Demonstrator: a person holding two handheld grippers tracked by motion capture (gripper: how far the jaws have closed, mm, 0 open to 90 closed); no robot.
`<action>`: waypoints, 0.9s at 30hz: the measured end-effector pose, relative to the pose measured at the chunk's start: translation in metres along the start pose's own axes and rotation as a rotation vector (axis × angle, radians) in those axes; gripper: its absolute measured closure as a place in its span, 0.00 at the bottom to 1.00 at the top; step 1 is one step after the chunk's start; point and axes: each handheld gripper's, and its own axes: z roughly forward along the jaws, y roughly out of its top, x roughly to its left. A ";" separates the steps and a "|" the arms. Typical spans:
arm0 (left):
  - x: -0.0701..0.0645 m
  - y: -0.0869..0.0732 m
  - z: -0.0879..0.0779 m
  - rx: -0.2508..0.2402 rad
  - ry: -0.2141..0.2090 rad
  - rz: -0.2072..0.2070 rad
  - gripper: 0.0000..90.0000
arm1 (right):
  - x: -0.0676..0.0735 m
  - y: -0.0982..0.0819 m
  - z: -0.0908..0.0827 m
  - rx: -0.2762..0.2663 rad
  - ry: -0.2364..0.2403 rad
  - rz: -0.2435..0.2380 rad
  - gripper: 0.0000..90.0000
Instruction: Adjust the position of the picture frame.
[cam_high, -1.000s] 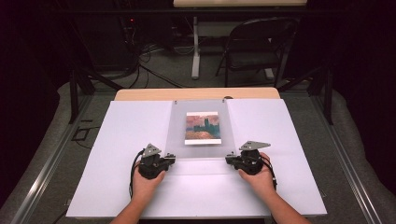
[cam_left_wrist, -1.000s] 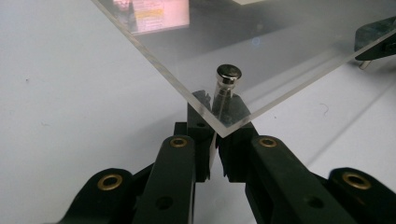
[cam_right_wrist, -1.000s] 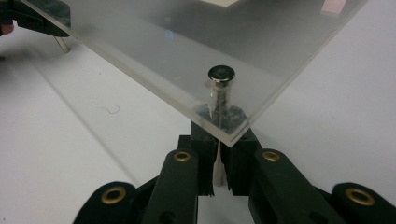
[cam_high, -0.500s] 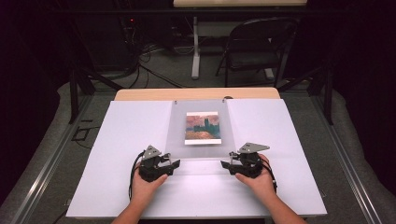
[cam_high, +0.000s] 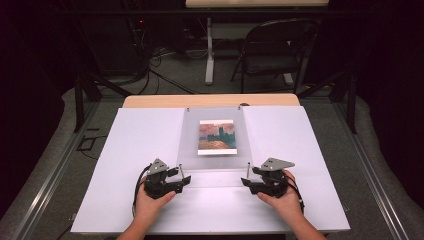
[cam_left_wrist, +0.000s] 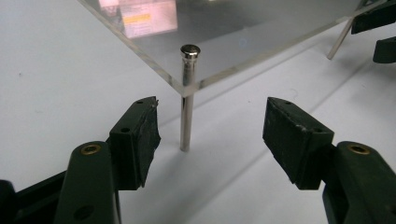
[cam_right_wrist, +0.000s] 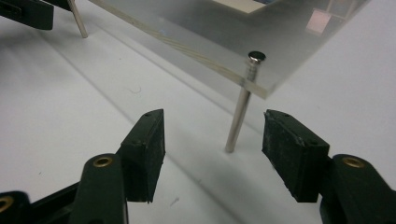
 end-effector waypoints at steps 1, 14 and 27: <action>0.000 -0.001 -0.002 -0.003 0.000 -0.001 0.40 | 0.000 -0.002 -0.004 -0.003 -0.001 0.002 0.43; 0.014 -0.010 -0.037 -0.044 0.016 -0.022 0.42 | -0.007 -0.019 -0.040 -0.038 -0.036 0.068 0.43; 0.024 -0.006 -0.044 -0.067 0.044 -0.018 0.42 | -0.013 -0.025 -0.050 -0.054 -0.064 0.103 0.47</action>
